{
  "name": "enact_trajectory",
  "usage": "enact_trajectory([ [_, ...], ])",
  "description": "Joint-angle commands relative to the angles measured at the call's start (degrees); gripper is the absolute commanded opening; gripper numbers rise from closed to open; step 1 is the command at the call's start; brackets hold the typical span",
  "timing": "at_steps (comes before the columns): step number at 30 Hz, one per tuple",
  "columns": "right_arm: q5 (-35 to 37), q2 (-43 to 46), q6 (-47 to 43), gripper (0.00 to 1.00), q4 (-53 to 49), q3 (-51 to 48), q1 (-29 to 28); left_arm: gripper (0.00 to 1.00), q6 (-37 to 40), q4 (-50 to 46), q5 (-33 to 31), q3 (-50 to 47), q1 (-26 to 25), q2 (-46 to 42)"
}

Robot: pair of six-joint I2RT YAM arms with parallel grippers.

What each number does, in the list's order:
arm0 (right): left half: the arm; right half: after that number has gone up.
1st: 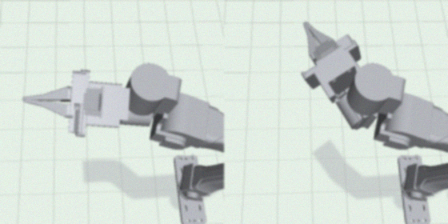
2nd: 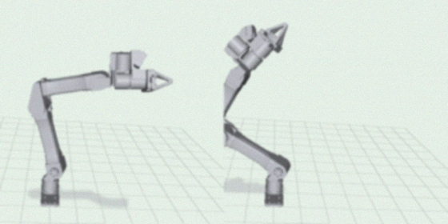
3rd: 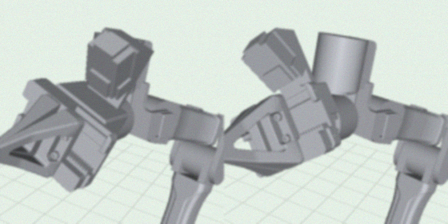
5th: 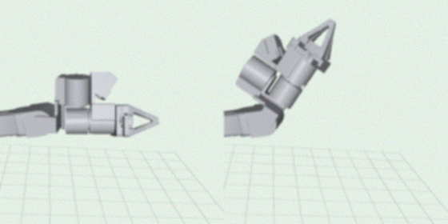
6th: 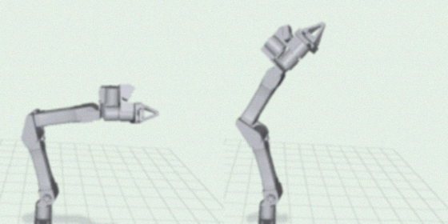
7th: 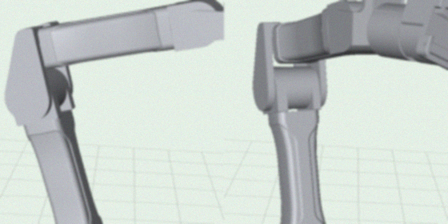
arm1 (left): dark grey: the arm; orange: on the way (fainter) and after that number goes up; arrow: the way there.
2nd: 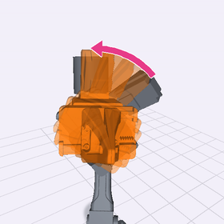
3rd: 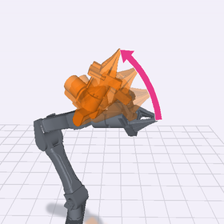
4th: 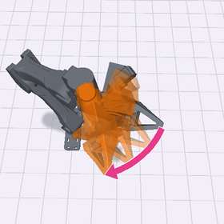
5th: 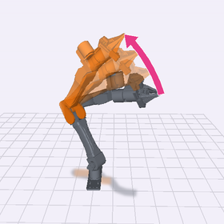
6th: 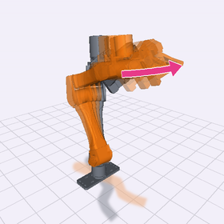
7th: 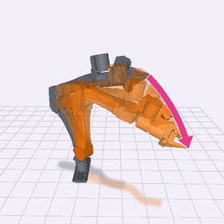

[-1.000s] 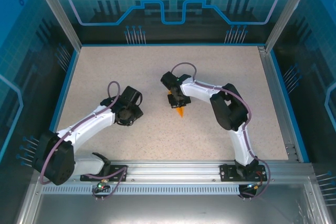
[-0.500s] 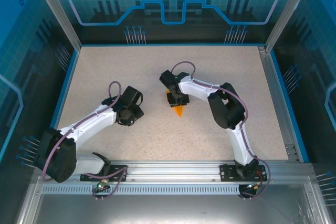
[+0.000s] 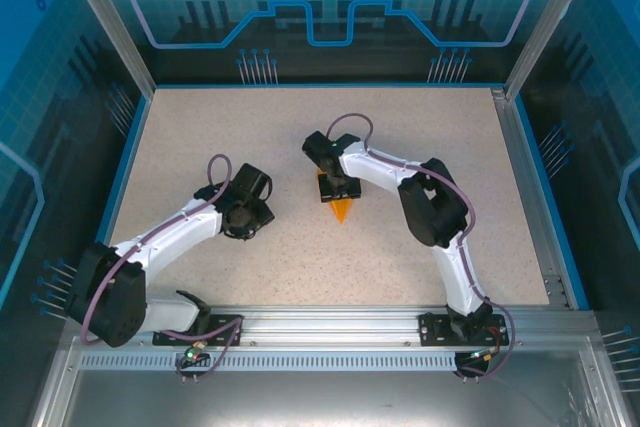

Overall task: Fold a paper plane with a square sheet of paper (pick it up from the middle)
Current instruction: Turn over a paper plane at the center of the table, then reset both arms

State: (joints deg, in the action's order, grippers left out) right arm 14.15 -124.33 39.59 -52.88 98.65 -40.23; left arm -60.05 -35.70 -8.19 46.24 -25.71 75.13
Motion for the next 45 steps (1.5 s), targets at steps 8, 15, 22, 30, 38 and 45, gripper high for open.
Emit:
enact_trajectory([
  [8,10.14,23.01,-4.37,0.6,-0.53,-5.46,0.06,0.48,4.54,-2.73,-5.16,3.48,0.41,-2.58],
  [15,32.12,47.95,-9.31,0.77,14.21,-27.61,5.34,0.81,9.11,-3.46,-16.04,2.95,0.5,-6.76],
  [22,24.6,56.89,-26.6,0.92,42.14,-54.08,24.41,0.99,21.99,6.85,-42.19,-2.69,2.14,-10.48],
  [30,9.41,48.19,-33.32,0.9,66.28,-65.39,34.38,0.99,37.96,28.43,-36.67,-11.3,13.73,-10.3],
  [38,-2.4,41.03,-39.46,0.86,83.74,-67.96,34.46,0.99,49.88,52.46,-32.24,-17.16,17.01,0.88],
  [45,-5.61,38.68,-40.93,0.93,97.32,-75.1,34.42,0.99,57.02,73.15,-20.39,-19.62,19.52,7.43],
])
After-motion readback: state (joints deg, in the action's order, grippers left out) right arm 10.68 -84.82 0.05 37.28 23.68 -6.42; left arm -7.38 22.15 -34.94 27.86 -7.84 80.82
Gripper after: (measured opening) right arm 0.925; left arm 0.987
